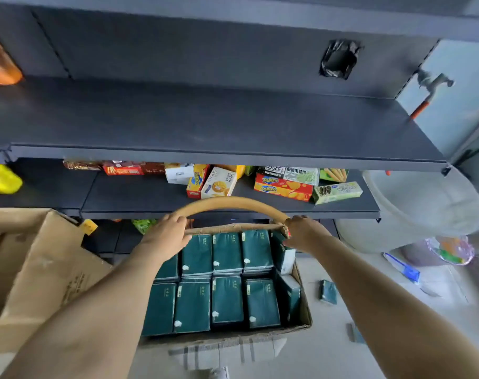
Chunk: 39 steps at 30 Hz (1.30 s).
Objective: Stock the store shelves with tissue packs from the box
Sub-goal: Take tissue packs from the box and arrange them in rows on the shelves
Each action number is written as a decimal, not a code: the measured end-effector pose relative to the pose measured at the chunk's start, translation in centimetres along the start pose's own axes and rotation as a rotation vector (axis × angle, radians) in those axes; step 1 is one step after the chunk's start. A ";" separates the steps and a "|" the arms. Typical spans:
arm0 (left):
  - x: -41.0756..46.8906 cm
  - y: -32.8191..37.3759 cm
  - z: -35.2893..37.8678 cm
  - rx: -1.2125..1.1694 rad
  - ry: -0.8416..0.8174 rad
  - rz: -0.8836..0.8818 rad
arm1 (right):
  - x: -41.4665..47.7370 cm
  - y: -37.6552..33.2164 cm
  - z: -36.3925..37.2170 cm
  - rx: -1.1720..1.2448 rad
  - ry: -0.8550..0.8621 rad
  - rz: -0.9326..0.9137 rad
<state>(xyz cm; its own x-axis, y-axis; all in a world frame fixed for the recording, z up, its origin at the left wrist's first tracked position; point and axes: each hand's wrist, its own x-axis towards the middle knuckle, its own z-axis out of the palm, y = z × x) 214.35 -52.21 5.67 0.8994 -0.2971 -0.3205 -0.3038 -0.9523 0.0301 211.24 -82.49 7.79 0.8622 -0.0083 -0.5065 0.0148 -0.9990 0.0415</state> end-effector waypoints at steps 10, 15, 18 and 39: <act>3.7 0.6 9.2 -0.040 -0.244 -0.020 | 5.5 1.0 9.1 0.163 -0.157 0.135; 4.2 2.6 11.6 -0.076 -0.255 -0.034 | 6.8 0.9 11.3 0.398 -0.074 0.308; 4.4 4.1 12.4 -0.087 -0.258 -0.041 | 7.1 1.1 11.8 0.468 -0.040 0.356; 13.5 16.8 11.5 0.182 -0.352 0.082 | 1.1 12.6 16.4 1.449 0.047 0.609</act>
<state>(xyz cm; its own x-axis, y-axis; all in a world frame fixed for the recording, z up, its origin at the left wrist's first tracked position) 217.83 -71.38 -9.02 0.7165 -0.2995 -0.6300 -0.4494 -0.8890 -0.0884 204.02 -95.79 -6.39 0.5723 -0.4355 -0.6948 -0.7826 -0.0372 -0.6214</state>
